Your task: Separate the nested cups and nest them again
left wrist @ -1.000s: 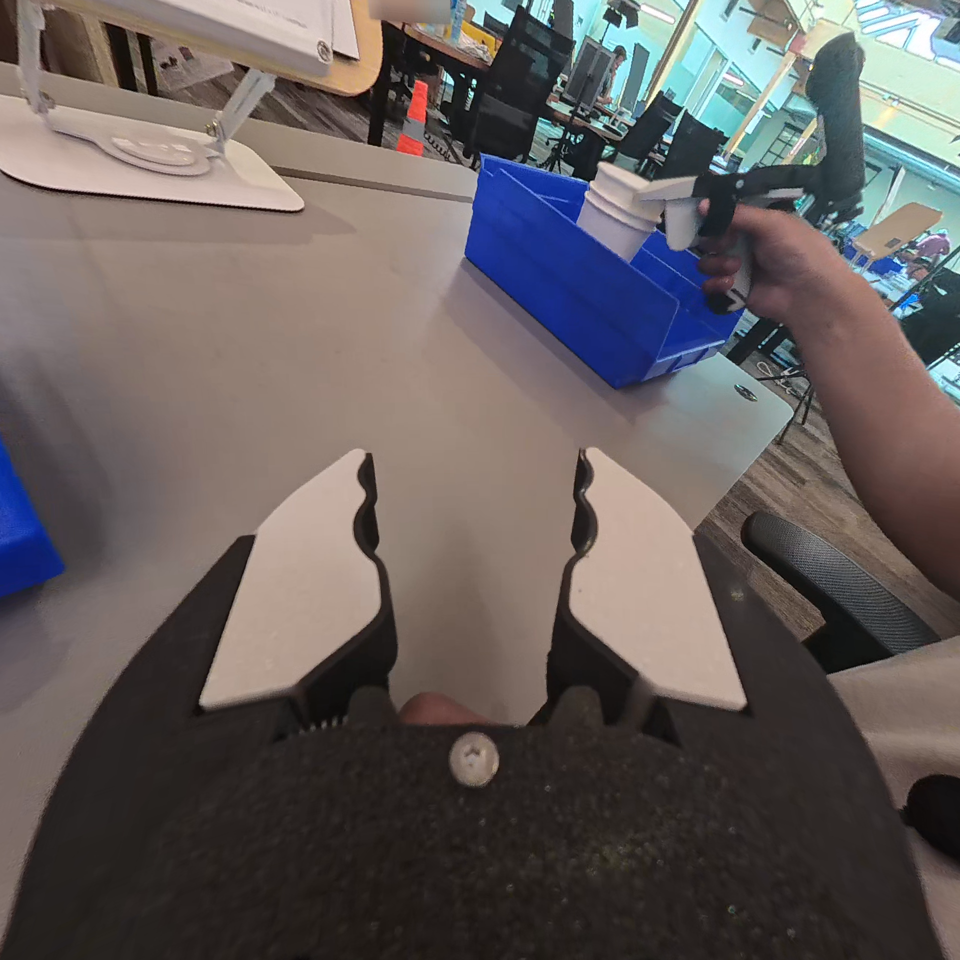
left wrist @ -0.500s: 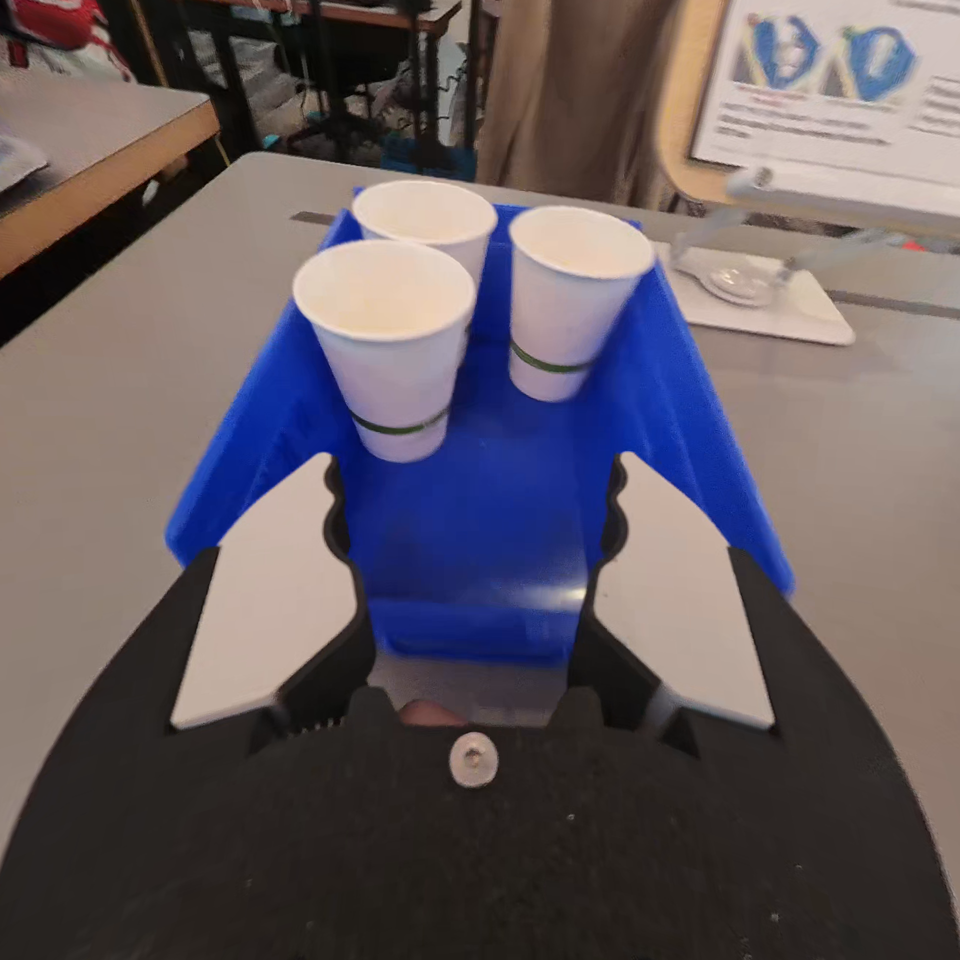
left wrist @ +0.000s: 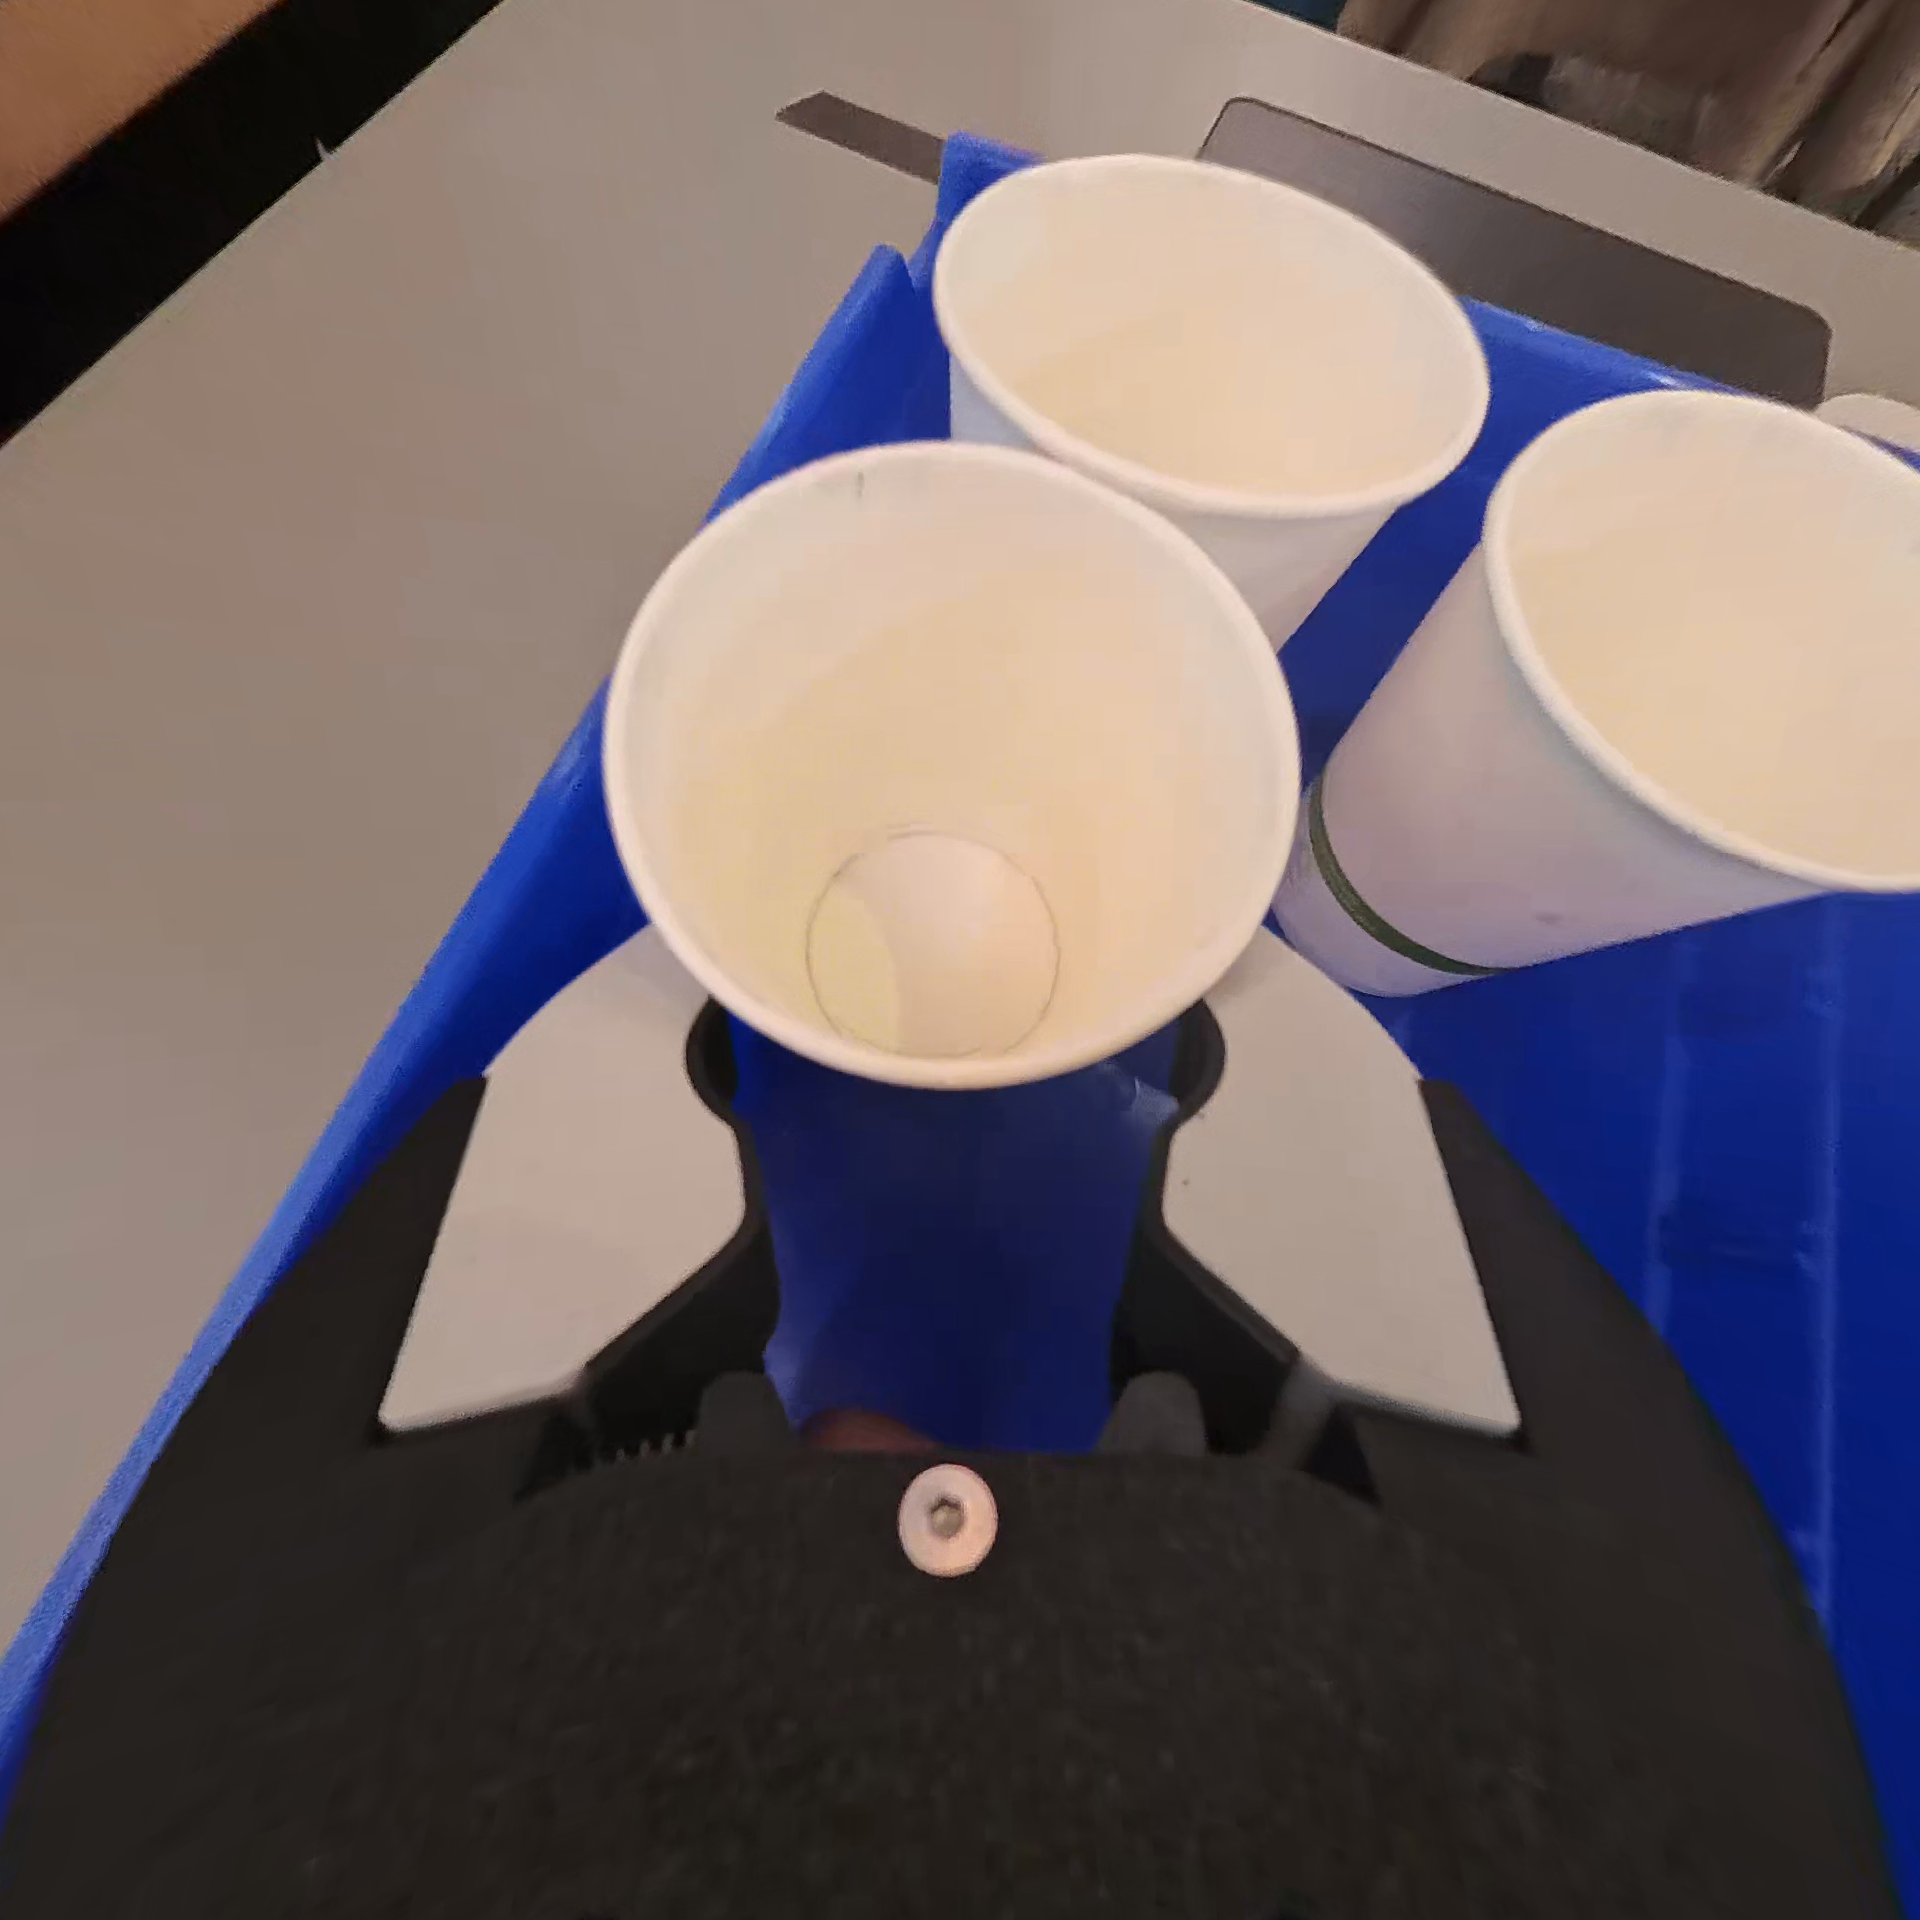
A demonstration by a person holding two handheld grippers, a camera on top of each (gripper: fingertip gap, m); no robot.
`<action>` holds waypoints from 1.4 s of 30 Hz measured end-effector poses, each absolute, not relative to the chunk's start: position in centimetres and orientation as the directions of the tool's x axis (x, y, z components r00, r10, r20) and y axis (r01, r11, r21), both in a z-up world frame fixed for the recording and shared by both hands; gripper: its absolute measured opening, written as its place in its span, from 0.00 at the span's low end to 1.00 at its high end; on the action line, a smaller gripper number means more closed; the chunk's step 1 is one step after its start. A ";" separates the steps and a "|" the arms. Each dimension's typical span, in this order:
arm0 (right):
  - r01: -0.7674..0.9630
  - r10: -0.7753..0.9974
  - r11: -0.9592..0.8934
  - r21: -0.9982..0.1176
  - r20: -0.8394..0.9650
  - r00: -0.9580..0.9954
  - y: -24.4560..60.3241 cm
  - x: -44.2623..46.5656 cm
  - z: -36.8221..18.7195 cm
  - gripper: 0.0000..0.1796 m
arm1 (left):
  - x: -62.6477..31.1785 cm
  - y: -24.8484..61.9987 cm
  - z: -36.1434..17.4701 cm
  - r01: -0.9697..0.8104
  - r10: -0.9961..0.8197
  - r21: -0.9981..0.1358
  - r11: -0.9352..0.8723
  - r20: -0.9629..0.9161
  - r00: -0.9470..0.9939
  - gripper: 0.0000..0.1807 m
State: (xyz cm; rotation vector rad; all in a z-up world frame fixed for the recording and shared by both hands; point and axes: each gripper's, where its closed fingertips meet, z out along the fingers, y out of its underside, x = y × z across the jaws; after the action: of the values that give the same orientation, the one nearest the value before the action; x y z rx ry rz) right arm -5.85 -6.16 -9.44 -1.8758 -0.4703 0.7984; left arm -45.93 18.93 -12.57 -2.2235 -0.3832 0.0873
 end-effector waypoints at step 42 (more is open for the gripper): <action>0.086 0.509 0.023 -0.996 0.085 0.857 2.5 6.3 5.1 0.41 | -18.0 -4.7 -9.5 -0.141 -0.785 -0.925 -0.353 0.210 0.583 0.45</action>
State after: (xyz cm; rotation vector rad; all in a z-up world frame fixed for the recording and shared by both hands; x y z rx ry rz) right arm 6.28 2.52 5.07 -1.5295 -0.4893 0.3485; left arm -18.00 -4.68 -9.52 -1.8328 0.7533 -0.8219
